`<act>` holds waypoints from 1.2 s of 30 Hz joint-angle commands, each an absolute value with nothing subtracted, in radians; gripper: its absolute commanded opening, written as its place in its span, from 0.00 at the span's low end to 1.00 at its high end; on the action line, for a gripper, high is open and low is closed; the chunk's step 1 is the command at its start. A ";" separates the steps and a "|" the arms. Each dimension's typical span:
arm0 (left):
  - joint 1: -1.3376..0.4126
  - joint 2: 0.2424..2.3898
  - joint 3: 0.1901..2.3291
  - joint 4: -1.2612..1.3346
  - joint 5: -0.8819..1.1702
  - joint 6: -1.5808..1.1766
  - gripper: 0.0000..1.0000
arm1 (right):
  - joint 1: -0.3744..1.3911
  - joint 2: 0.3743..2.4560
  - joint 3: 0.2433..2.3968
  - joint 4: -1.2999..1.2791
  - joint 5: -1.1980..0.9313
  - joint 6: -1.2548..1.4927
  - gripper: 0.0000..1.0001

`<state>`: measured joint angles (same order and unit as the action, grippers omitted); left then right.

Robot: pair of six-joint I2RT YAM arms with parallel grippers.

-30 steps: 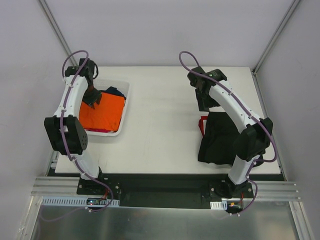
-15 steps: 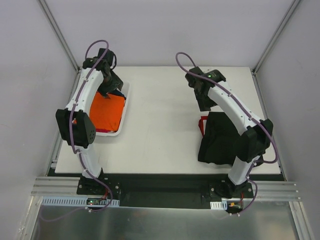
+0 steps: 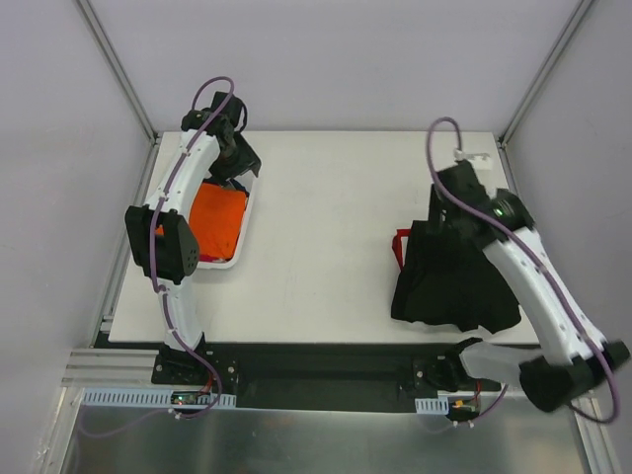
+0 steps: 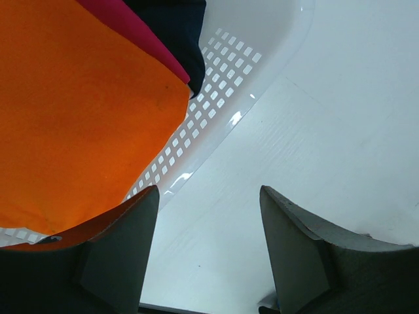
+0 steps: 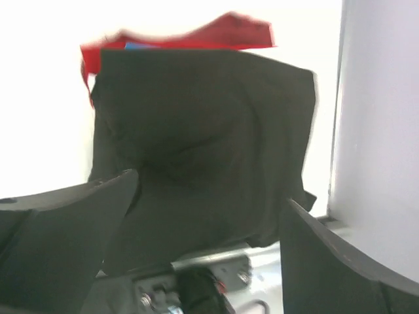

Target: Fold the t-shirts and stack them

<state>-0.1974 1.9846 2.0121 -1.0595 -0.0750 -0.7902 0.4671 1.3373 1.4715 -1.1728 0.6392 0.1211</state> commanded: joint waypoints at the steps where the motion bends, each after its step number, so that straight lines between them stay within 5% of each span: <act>1: -0.202 1.976 2.036 -1.075 -0.066 -0.756 0.63 | 0.428 1.046 1.303 -0.881 0.617 0.178 0.96; 8: -0.202 1.959 2.006 -1.075 -0.069 -0.749 0.63 | 0.425 1.333 1.552 -1.180 0.761 0.223 0.95; 9: -0.202 1.956 2.000 -1.075 -0.069 -0.747 0.63 | 0.425 1.333 1.549 -1.163 0.759 0.221 0.85; 10: -0.202 1.954 1.999 -1.074 -0.069 -0.747 0.63 | 0.425 1.332 1.536 -1.152 0.758 0.225 0.66; 11: -0.202 1.950 1.996 -1.075 -0.071 -0.746 0.63 | 0.423 1.328 1.529 -1.143 0.753 0.227 0.06; 12: -0.202 1.947 1.988 -1.074 -0.075 -0.744 0.64 | 0.423 1.331 1.528 -1.150 0.755 0.236 0.01; 14: -0.202 1.939 1.979 -1.074 -0.075 -0.744 0.66 | 0.422 1.356 1.516 -1.170 0.778 0.259 0.01; 17: -0.202 1.936 1.968 -1.075 -0.068 -0.745 0.98 | 0.407 1.397 1.502 -1.255 0.789 0.301 0.01; 22: -0.202 1.937 1.971 -1.075 -0.064 -0.744 0.99 | 0.384 1.416 1.477 -1.338 0.775 0.377 0.01; 29: -0.202 1.941 1.965 -1.068 -0.043 -0.744 0.99 | 0.221 1.393 1.295 -1.065 0.334 0.322 0.01; 36: -0.199 1.931 1.963 -1.069 -0.043 -0.738 0.99 | 0.140 1.566 1.319 -0.940 0.193 0.235 0.01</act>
<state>-0.1967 1.9842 1.9644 -1.0592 -0.0582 -0.7544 0.1703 1.4773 1.2881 -1.0634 0.3519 0.2909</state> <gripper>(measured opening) 0.993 0.015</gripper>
